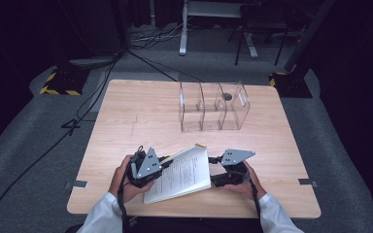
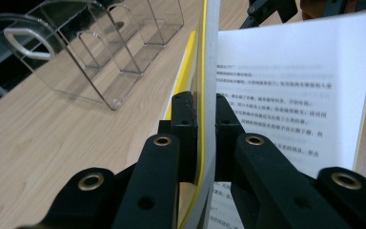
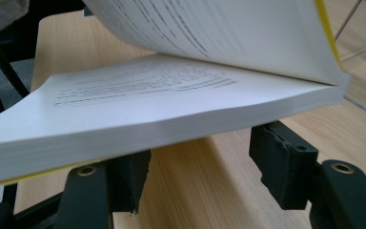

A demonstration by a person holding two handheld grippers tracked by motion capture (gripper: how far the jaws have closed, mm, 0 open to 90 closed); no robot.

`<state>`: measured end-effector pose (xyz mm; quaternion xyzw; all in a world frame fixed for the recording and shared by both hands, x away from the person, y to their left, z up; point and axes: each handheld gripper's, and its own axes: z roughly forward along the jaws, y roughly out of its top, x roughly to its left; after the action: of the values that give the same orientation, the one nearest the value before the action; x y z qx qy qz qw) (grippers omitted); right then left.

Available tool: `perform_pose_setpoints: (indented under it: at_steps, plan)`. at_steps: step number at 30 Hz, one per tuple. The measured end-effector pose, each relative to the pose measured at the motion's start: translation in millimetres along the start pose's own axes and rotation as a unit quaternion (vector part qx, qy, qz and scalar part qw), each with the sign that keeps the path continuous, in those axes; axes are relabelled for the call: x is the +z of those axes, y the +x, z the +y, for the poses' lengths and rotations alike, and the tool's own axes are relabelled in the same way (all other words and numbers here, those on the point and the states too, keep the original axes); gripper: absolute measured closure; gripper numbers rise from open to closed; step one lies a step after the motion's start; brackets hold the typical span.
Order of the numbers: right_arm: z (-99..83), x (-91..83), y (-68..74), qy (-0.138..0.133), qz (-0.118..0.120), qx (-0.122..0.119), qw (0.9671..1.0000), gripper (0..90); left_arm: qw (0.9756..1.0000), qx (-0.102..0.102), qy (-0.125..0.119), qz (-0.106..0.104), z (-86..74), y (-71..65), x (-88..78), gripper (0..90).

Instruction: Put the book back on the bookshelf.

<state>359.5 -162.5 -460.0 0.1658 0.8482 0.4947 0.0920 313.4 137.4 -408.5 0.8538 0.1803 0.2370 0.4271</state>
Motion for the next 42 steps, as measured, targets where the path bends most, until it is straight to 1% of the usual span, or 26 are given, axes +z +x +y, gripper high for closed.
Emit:
perform_pose_setpoints:
  at_steps: [1,2,3,4,6,8,9,11,12,14,15,16,18,20,21,22,25,27,28,31,32,33,35,37,39,42]
  plan:
    - [0.0,0.0,0.0,0.0,0.0,0.0,1.0,40.2,1.0,0.0,0.0,0.0,0.0,0.0,0.0,84.3]
    - [3.6,-2.6,4.5,-0.011,-0.008,0.0,0.9999,40.1,1.0,0.001,-0.005,-0.006,2.7,-2.1,3.0,84.3]
    - [4.8,-4.2,5.5,-0.016,-0.014,0.002,0.9998,40.1,1.0,0.001,-0.005,-0.006,2.7,-2.1,3.0,84.3]
    - [6.8,-7.5,5.7,-0.025,-0.021,0.005,0.9995,40.1,0.9999,0.0,-0.013,-0.01,5.7,-3.8,4.7,84.3]
    - [9.4,-14.3,4.1,-0.042,-0.028,0.01,0.9987,40.1,0.9994,-0.009,-0.027,-0.018,8.5,-4.2,6.3,84.4]
    - [12.7,-23.3,1.9,-0.063,-0.032,0.018,0.9973,40.1,0.9987,-0.011,-0.039,-0.031,12.4,-4.8,9.6,84.5]
    - [12.7,-23.3,1.9,-0.063,-0.032,0.018,0.9973,40.1,0.9987,-0.011,-0.039,-0.031,12.4,-4.8,9.6,84.4]
    - [16.8,-33.3,2.0,-0.076,-0.045,0.019,0.9959,40.1,0.9979,-0.011,-0.047,-0.043,16.0,-6.6,13.9,84.4]
    - [19.6,-41.2,2.0,-0.084,-0.054,0.017,0.9948,40.1,0.997,-0.012,-0.053,-0.055,18.9,-8.1,17.8,84.2]
    - [21.3,-47.8,2.0,-0.094,-0.056,0.016,0.9939,40.1,0.9966,-0.01,-0.055,-0.06,21.5,-10.5,22.1,84.0]
    - [21.3,-47.8,2.0,-0.094,-0.056,0.016,0.9939,40.1,0.9966,-0.01,-0.055,-0.06,21.5,-10.5,22.1,83.9]
    - [25.0,-53.4,3.5,-0.103,-0.063,0.015,0.9926,39.9,0.9963,-0.009,-0.054,-0.066,22.4,-12.0,25.1,83.6]
    - [28.0,-54.6,6.2,-0.107,-0.067,0.01,0.992,39.9,0.9961,-0.014,-0.057,-0.066,20.9,-12.5,23.9,83.4]
    - [29.8,-53.1,8.1,-0.113,-0.065,0.007,0.9915,39.9,0.9953,-0.024,-0.063,-0.069,17.4,-10.9,20.2,83.1]
    - [29.8,-53.1,8.1,-0.113,-0.065,0.007,0.9915,39.9,0.9953,-0.024,-0.063,-0.069,17.4,-10.9,20.2,82.9]
    - [32.8,-49.0,11.7,-0.115,-0.062,0.001,0.9914,40.0,0.9947,-0.035,-0.062,-0.075,13.5,-9.2,16.2,82.5]
    - [36.2,-44.4,15.9,-0.113,-0.068,-0.007,0.9913,40.0,0.9945,-0.042,-0.059,-0.075,9.3,-8.7,11.8,81.5]
    - [40.7,-38.9,21.5,-0.109,-0.07,-0.017,0.9914,40.0,0.9945,-0.048,-0.054,-0.076,3.3,-7.8,5.9,81.1]
    - [42.7,-36.2,23.3,-0.109,-0.068,-0.019,0.9916,40.0,0.9946,-0.051,-0.047,-0.077,0.1,-8.1,4.5,79.9]
    - [49.6,-26.9,28.3,-0.106,-0.061,-0.027,0.9921,39.9,0.9947,-0.057,-0.041,-0.076,-10.9,-9.1,-2.0,79.2]
    - [52.3,-24.6,30.9,-0.104,-0.06,-0.034,0.9922,39.8,0.9943,-0.061,-0.041,-0.077,-14.3,-7.7,-5.6,78.9]
    - [55.9,-22.1,34.2,-0.105,-0.06,-0.042,0.9918,39.8,0.9928,-0.074,-0.045,-0.082,-18.3,-5.8,-8.4,78.7]
    - [61.8,-17.7,37.0,-0.099,-0.058,-0.05,0.9921,39.8,0.9915,-0.082,-0.045,-0.09,-24.9,-3.8,-11.8,78.7]
    - [63.7,-15.4,37.5,-0.097,-0.059,-0.051,0.9923,39.7,0.9915,-0.083,-0.042,-0.09,-28.1,-4.5,-13.7,78.3]
    - [67.4,-9.5,38.3,-0.092,-0.053,-0.051,0.993,39.2,0.9925,-0.077,-0.038,-0.087,-33.0,-6.1,-18.4,78.3]
    - [71.3,-1.4,41.9,-0.082,-0.055,-0.053,0.9937,39.1,0.9925,-0.082,-0.043,-0.08,-41.7,-4.7,-26.0,79.1]
